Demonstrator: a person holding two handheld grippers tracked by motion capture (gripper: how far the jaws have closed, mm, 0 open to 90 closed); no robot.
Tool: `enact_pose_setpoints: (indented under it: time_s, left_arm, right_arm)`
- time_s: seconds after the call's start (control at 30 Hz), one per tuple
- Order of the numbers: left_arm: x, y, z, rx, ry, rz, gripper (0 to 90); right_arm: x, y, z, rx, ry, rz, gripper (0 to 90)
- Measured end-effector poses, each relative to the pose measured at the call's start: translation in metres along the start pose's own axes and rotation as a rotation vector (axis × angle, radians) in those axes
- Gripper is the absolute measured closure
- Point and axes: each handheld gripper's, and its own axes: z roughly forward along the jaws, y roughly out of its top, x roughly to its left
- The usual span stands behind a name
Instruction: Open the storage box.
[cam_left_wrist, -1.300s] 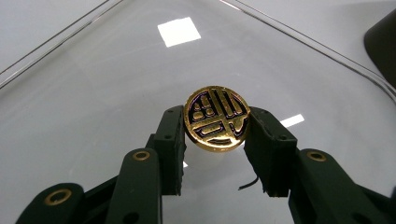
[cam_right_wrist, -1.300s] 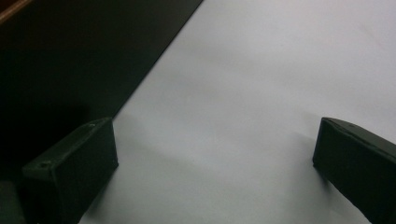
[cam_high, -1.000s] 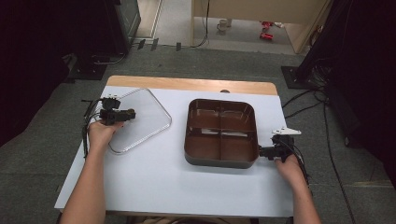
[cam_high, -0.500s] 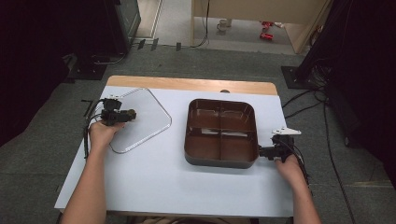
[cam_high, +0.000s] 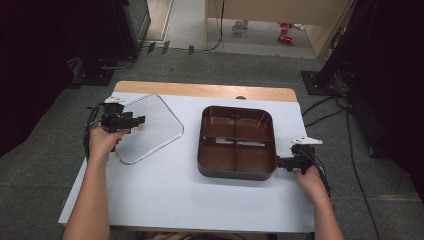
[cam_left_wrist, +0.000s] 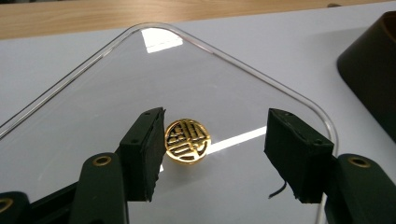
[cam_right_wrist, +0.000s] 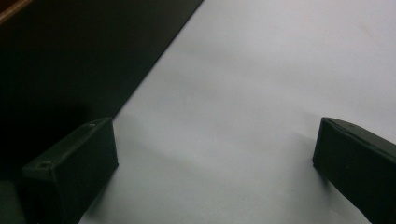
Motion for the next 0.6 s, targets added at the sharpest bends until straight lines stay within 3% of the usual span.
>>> enact_pose_setpoints:
  time_s: [0.17, 0.33, 0.6]
  left_arm:
    - [-0.011, 0.004, -0.004, -0.007, -0.023, 0.024, 36.8]
    - [-0.027, 0.008, -0.005, 0.003, -0.076, 0.05, 32.4]
    - [-0.051, 0.007, 0.004, 0.007, -0.131, 0.096, 27.6]
  right_arm:
    - [0.0, 0.0, 0.0, 0.0, 0.0, 0.0, 0.0]
    - [0.0, 0.0, 0.0, 0.0, 0.001, -0.001, 0.0]
    - [0.0, 0.0, 0.0, 0.0, 0.002, 0.0, 0.0]
